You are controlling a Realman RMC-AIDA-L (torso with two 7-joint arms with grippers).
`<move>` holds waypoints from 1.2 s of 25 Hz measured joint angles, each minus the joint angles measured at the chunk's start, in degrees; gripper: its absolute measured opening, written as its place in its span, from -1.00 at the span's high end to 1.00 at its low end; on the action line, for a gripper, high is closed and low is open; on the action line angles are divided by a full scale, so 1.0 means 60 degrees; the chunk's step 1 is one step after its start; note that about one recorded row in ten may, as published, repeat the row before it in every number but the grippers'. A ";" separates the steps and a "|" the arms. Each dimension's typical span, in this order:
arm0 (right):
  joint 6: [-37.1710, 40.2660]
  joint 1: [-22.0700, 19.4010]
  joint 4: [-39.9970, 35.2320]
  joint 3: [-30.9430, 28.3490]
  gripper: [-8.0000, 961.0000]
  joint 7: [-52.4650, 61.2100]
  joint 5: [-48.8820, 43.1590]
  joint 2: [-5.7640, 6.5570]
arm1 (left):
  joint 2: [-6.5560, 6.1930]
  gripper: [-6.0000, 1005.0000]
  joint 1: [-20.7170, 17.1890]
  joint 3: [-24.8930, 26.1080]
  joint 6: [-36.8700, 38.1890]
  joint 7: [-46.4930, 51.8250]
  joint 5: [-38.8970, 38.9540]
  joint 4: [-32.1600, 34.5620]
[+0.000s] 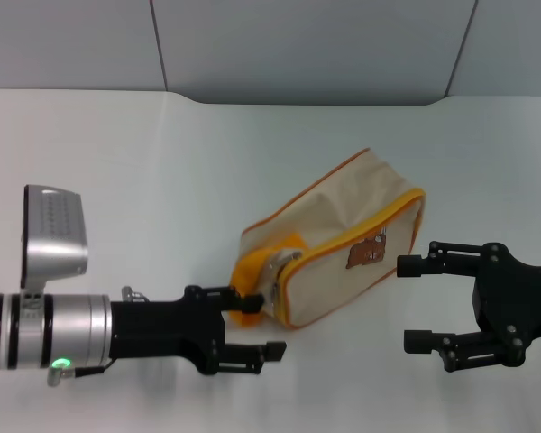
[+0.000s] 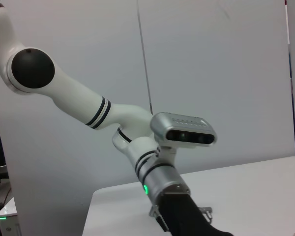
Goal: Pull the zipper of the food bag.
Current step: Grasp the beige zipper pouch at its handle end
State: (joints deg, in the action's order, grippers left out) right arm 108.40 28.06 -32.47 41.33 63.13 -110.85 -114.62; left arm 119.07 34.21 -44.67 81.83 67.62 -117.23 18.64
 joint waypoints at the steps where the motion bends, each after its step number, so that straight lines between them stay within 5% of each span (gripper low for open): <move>1: 0.0006 -0.0013 -0.0005 -0.0001 -0.70 0.0001 0.0000 0.0001 | 0.0000 -0.55 0.0000 0.0000 0.0000 0.0000 0.0000 0.0000; 16: 0.0068 -0.0127 -0.0040 -0.0004 -0.70 0.0031 0.0004 0.0003 | -0.0012 -0.52 0.0334 0.0126 -0.1735 -0.0669 0.1761 -0.0168; 30: 0.0141 -0.0136 -0.0067 -0.0018 -0.70 0.0032 0.0015 0.0003 | 0.0028 -0.50 0.0800 0.0260 -0.3011 -0.1495 0.2920 -0.1663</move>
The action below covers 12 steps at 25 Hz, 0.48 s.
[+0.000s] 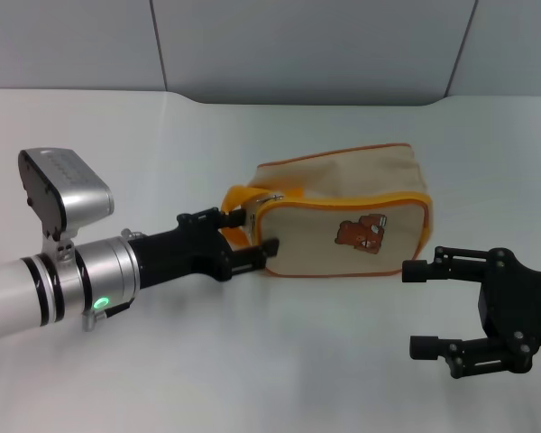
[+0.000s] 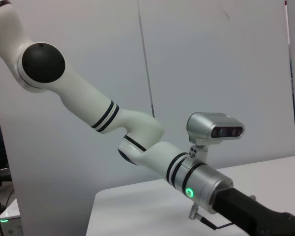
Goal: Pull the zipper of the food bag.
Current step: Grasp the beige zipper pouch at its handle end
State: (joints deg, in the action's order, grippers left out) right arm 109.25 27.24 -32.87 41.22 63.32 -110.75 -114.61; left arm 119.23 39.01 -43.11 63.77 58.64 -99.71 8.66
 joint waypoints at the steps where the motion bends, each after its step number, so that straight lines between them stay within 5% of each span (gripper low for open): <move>1: 0.0001 0.0000 0.0000 0.0000 -0.70 0.0000 0.0006 -0.0001 | 0.0000 -0.50 0.0000 0.0000 0.0000 0.0000 0.0000 0.0000; 12: 0.0015 0.0000 0.0000 -0.0081 -0.69 0.0004 0.0068 -0.0004 | 0.0005 -0.11 0.0168 -0.0017 0.0011 -0.0374 0.0362 -0.0326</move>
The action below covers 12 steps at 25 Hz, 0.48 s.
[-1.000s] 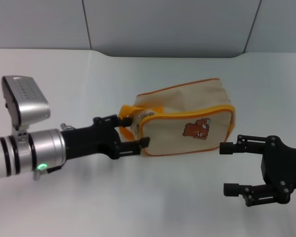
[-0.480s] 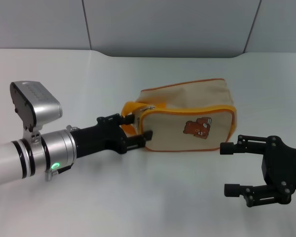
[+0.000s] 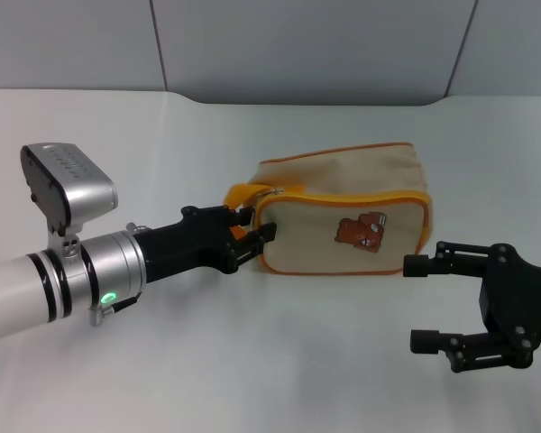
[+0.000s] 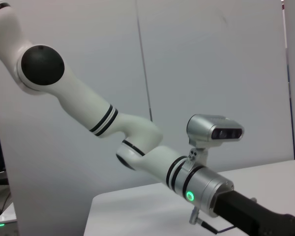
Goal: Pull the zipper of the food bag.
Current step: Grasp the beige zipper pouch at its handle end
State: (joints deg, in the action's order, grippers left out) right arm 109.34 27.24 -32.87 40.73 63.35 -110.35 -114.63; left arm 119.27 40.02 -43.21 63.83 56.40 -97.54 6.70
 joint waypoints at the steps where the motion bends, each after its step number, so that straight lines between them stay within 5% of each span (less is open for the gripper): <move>1: 0.0000 0.0000 0.0000 -0.0037 -0.70 0.0001 0.0004 -0.0004 | 0.0000 -0.05 0.0000 0.0000 0.0000 0.0000 0.0000 0.0000; 12: -0.0001 -0.0012 0.0000 -0.0839 -0.70 -0.0097 0.0041 -0.0128 | -0.0001 0.37 0.0108 0.0470 0.0248 -0.1006 0.0012 -0.0542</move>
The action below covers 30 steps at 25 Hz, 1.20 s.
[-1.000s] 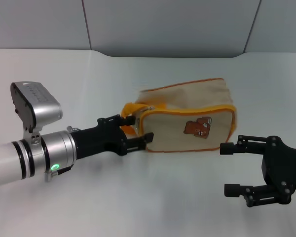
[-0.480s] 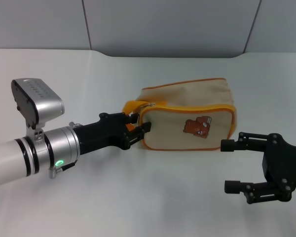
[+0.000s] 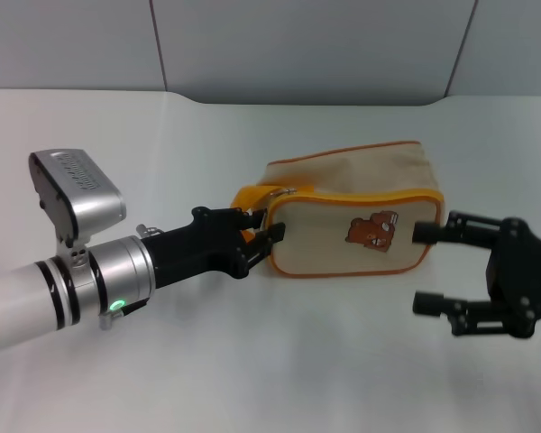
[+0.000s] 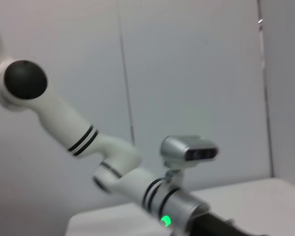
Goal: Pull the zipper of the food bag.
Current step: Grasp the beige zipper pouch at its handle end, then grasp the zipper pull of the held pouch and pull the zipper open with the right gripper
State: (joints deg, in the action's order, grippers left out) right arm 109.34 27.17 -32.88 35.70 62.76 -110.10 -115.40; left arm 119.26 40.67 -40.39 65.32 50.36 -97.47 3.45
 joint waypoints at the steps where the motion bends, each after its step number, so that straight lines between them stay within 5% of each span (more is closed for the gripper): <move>1: 0.0000 -0.0002 0.0000 -0.0390 -0.70 -0.0185 0.0127 -0.0085 | -0.0013 0.39 -0.0125 -0.0008 0.0284 0.0010 -0.0003 0.0164; 8: -0.0587 -0.0058 0.0080 -0.1565 -0.69 -0.1835 0.1558 -0.0620 | -0.0140 0.55 -0.0827 -0.0420 0.1697 0.0470 -0.0116 0.1605; 11: -0.1002 0.0007 0.0526 -0.1530 -0.69 -0.2983 0.2245 -0.0662 | -0.0300 0.57 -0.1194 -0.1156 0.2298 0.1152 -0.0123 0.2798; 17: -0.2028 0.0535 0.1631 -0.1515 -0.69 -0.5839 0.2389 -0.0692 | -0.0628 0.61 -0.1337 -0.1334 0.3301 0.1595 -0.0124 0.3761; 30: -0.3769 0.1673 0.3440 -0.0988 -0.66 -0.9260 0.2329 -0.0705 | -0.0592 0.78 -0.1120 -0.1340 0.3571 0.2262 -0.0652 0.4620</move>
State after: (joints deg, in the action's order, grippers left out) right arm 86.73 37.21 -12.24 29.77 7.21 -96.13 -119.62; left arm 115.71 33.95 -48.43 86.75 63.93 -101.38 31.17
